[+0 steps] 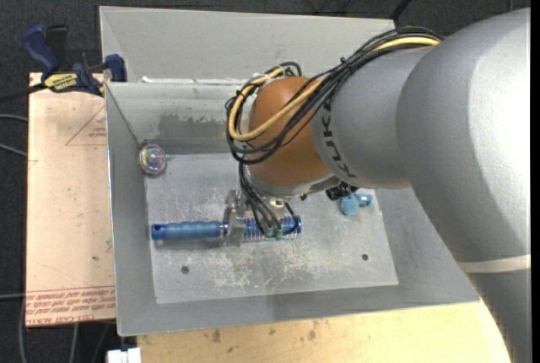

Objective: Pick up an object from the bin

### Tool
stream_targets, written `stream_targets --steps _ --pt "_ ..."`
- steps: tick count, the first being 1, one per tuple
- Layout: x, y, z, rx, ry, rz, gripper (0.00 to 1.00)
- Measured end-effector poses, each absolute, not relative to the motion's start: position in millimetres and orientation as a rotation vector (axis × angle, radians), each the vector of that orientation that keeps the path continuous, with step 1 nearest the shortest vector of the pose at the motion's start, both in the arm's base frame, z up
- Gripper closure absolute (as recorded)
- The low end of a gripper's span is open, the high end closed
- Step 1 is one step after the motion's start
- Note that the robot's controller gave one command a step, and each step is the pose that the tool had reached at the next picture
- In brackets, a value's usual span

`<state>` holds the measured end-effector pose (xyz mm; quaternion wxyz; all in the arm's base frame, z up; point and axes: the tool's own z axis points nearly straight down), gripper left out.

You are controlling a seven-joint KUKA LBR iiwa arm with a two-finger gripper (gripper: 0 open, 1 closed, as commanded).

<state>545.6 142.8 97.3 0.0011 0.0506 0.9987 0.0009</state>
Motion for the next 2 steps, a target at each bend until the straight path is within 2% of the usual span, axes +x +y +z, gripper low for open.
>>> stream_targets --steps 1,2 --pt "546.0 142.9 114.3 0.160 3.136 0.003 1.00" --pt "545.8 142.9 113.9 0.162 3.138 0.002 1.00"
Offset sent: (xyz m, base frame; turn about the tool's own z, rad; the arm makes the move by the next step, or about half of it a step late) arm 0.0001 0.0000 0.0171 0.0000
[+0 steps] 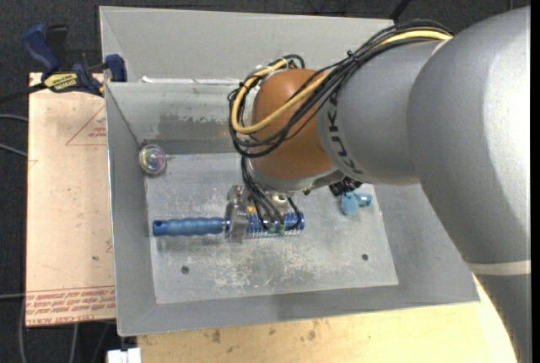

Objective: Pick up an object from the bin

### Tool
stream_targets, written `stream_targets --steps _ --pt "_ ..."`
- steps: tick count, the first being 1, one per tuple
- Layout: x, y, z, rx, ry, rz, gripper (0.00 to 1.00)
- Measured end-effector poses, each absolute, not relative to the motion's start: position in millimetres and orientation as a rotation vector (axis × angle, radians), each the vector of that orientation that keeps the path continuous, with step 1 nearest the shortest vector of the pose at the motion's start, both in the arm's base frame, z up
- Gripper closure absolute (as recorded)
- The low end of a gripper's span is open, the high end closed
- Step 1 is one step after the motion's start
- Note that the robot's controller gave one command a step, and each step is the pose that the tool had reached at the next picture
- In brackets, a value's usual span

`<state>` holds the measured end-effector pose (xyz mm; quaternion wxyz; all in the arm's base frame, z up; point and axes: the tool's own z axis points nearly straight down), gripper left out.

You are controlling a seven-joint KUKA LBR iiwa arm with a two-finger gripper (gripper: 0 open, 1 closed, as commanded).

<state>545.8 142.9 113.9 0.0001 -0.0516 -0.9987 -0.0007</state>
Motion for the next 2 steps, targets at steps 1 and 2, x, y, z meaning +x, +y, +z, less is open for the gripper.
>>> stream_targets --steps 1,2 --pt "546.5 142.6 138.6 -0.164 -3.139 -0.003 1.00" --pt "547.1 142.7 171.5 -0.164 -3.140 -0.004 1.00"
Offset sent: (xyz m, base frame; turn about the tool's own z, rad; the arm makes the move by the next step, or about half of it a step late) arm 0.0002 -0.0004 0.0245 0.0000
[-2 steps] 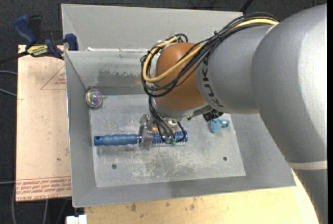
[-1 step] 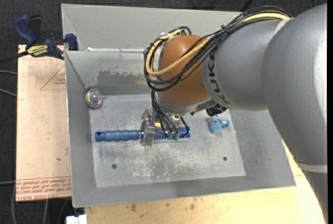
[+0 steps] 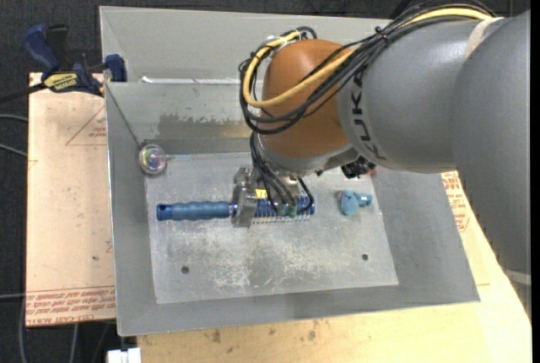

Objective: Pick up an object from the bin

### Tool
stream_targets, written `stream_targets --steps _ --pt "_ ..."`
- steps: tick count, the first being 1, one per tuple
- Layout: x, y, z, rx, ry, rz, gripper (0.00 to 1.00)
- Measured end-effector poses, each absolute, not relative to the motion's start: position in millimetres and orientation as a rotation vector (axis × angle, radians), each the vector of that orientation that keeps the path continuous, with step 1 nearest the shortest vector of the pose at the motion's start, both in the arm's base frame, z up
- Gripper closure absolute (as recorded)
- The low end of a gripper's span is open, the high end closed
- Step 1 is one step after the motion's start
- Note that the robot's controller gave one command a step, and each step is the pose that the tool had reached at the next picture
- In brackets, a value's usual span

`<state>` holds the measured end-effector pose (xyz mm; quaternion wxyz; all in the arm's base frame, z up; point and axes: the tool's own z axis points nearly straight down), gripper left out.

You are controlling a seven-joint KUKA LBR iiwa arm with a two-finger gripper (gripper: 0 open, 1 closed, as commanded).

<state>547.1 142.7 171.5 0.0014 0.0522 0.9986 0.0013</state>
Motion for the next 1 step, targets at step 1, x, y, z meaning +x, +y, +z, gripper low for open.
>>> stream_targets --steps 1 --pt "547.5 142.6 185.0 0.164 3.136 0.003 1.00"
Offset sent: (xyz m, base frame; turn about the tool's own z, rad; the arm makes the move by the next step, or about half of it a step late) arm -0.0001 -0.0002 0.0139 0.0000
